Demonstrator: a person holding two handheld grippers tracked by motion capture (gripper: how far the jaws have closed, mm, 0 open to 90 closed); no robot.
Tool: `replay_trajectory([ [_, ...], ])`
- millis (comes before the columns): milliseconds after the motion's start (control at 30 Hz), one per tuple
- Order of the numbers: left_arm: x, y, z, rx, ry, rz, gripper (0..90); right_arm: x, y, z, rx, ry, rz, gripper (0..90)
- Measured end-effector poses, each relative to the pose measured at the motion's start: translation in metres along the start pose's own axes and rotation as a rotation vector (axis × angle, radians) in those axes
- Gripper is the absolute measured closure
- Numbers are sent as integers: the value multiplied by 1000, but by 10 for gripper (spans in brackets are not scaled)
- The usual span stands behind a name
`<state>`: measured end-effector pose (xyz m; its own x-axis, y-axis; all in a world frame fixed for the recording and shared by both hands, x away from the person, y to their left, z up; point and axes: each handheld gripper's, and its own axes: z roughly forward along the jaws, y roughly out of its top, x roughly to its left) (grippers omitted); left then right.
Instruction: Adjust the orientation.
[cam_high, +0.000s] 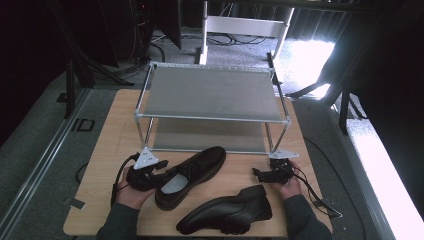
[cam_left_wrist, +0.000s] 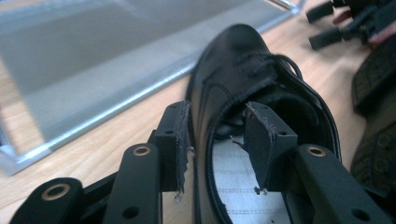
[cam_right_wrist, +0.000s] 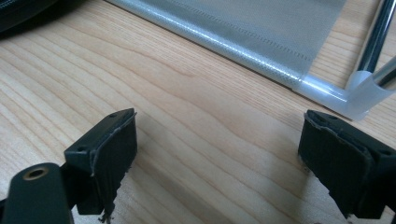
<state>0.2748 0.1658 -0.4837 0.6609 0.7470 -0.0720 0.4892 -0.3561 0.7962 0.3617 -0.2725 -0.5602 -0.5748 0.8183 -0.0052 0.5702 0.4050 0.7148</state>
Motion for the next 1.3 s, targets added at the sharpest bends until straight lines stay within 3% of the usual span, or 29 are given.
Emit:
replay_trajectory([
  [400,2,4,16,111,-14,53,690,0,0,0,0,-2,2,115],
  [567,6,6,20,118,-25,60,760,0,0,0,0,-2,2,116],
  [700,5,7,21,102,-4,54,845,0,0,0,0,-1,2,115],
  [933,6,6,19,21,-4,-4,859,0,0,0,0,-1,2,115],
  [1100,6,10,18,-19,75,-21,859,0,0,0,0,-1,2,115],
  [1233,13,4,21,-54,142,-104,860,0,0,0,0,-1,2,116],
  [1300,17,0,22,-59,145,-160,860,0,0,0,0,-2,2,115],
])
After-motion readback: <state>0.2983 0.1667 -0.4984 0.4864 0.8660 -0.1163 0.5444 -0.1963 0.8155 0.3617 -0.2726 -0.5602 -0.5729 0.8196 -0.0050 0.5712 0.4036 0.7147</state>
